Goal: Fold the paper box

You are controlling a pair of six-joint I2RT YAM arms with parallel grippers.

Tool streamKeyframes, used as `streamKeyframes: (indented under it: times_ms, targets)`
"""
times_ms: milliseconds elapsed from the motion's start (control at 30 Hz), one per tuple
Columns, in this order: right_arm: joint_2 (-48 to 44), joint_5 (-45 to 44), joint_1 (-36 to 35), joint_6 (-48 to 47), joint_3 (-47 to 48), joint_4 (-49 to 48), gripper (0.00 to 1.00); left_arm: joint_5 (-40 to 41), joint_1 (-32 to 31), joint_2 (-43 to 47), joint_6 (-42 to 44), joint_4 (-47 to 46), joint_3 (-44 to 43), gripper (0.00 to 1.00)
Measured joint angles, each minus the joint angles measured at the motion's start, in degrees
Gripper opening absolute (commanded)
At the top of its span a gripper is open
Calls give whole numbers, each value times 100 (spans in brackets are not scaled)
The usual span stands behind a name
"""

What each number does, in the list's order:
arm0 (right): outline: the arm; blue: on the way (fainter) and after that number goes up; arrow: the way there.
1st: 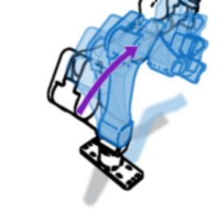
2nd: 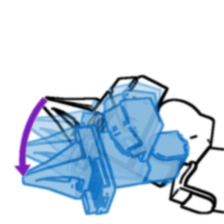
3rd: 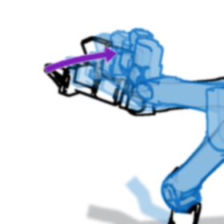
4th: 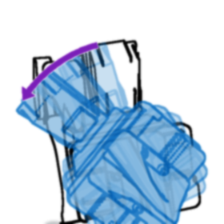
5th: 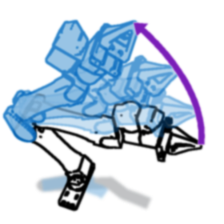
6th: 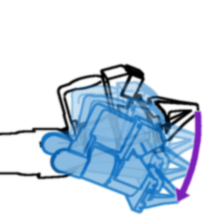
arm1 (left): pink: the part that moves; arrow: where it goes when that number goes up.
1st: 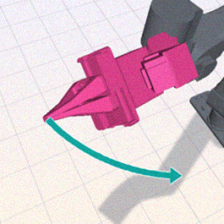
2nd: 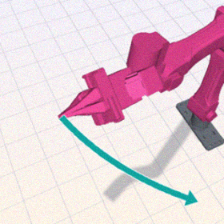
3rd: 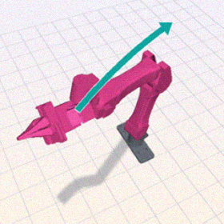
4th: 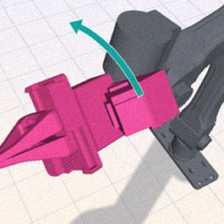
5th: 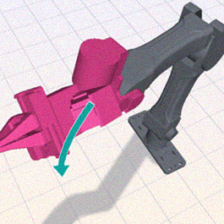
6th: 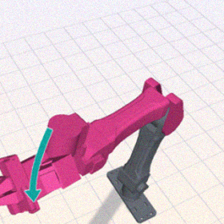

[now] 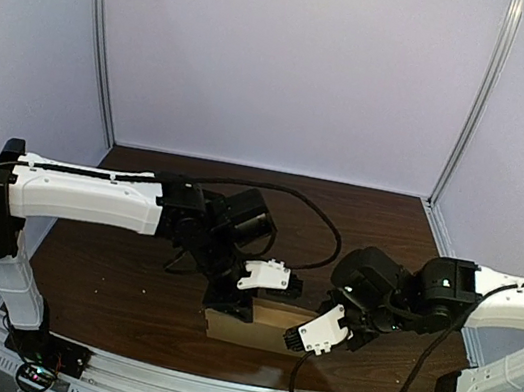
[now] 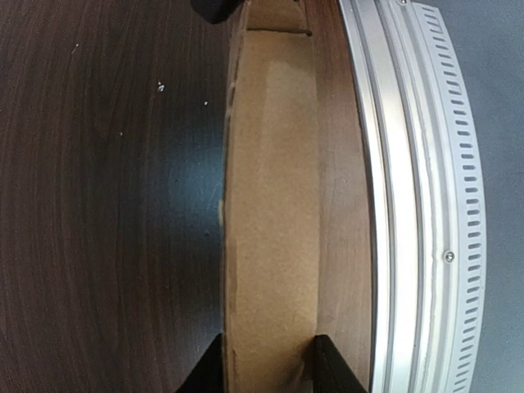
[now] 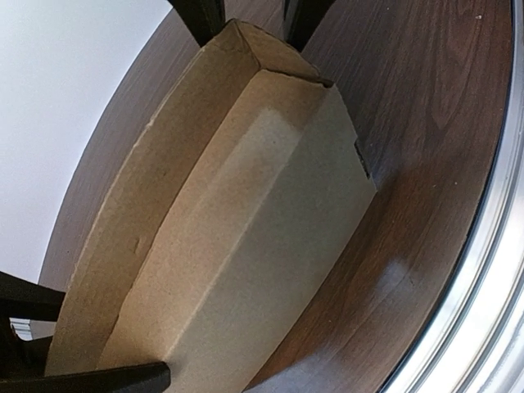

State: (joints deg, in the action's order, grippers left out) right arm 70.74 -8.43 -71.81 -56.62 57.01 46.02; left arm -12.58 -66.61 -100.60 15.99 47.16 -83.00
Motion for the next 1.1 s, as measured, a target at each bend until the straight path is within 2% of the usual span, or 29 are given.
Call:
streamKeyframes:
  times_ms: [200,1100]
  targets:
    - [0,-289,-160,22,-28,-39,21,17,-11,2,0,2,0,32]
    - [20,-562,-236,181,-15,-4,18,55,-11,0,-2,-57,2,31]
